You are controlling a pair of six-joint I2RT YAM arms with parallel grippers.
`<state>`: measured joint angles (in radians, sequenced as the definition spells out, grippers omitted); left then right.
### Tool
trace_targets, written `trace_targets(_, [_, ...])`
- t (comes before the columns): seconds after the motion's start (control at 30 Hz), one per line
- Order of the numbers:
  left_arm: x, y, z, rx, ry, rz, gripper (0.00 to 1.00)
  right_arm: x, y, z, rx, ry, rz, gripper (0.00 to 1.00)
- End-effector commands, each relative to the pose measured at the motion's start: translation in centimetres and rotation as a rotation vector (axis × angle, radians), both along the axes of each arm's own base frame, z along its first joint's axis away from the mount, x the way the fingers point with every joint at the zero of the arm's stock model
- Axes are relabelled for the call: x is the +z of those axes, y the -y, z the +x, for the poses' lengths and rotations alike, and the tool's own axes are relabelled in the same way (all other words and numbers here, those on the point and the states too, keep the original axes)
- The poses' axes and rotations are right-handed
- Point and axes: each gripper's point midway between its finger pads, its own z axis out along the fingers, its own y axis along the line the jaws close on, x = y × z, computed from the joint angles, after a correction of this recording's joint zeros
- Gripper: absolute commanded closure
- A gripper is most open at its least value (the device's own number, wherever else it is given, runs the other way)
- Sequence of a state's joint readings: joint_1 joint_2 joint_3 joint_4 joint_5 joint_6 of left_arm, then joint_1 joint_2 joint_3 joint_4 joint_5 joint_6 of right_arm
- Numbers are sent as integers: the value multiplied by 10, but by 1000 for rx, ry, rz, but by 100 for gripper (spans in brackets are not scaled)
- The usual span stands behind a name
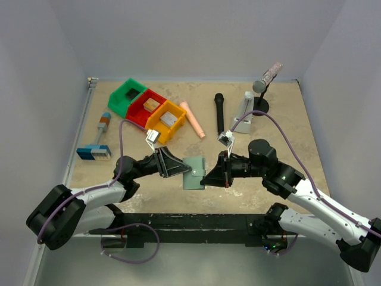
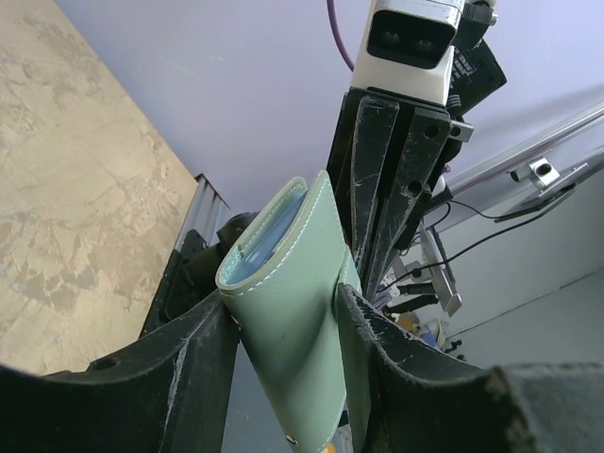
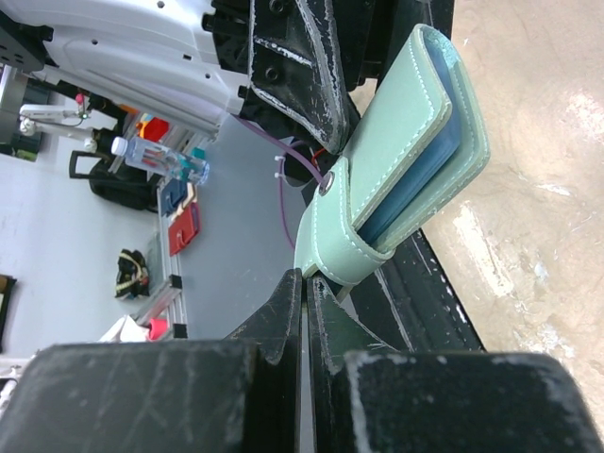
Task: Take the credit cards out of the card holder
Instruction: Open the card holder.
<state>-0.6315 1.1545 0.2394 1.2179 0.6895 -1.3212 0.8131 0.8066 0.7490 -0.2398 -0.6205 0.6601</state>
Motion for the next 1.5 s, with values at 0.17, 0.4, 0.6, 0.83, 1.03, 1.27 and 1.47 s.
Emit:
trace_targets(0.17, [45,-10,-19,-27,168,-140,47,13,0,4,-10,73,35,100])
trace_targets(0.4, [51,-11,-22,-22,185,-141,47,8,1,4,-16,69,28,100])
trace_targets(0.6, [52,-13,-22,-19,187,-138,55,5,1,5,-18,68,22,100])
trace_targets(0.83, [51,-12,-22,-19,191,-126,68,5,2,5,-25,70,21,100])
trace_targets(1.03, [50,-11,-22,-15,204,-100,70,6,4,6,-26,79,0,100])
trace_targets(1.27, [50,-9,-18,-7,209,-52,77,13,11,6,-46,105,-33,58])
trace_targets(1.47, [51,-7,-15,9,224,-4,87,24,23,9,-97,150,-62,29])
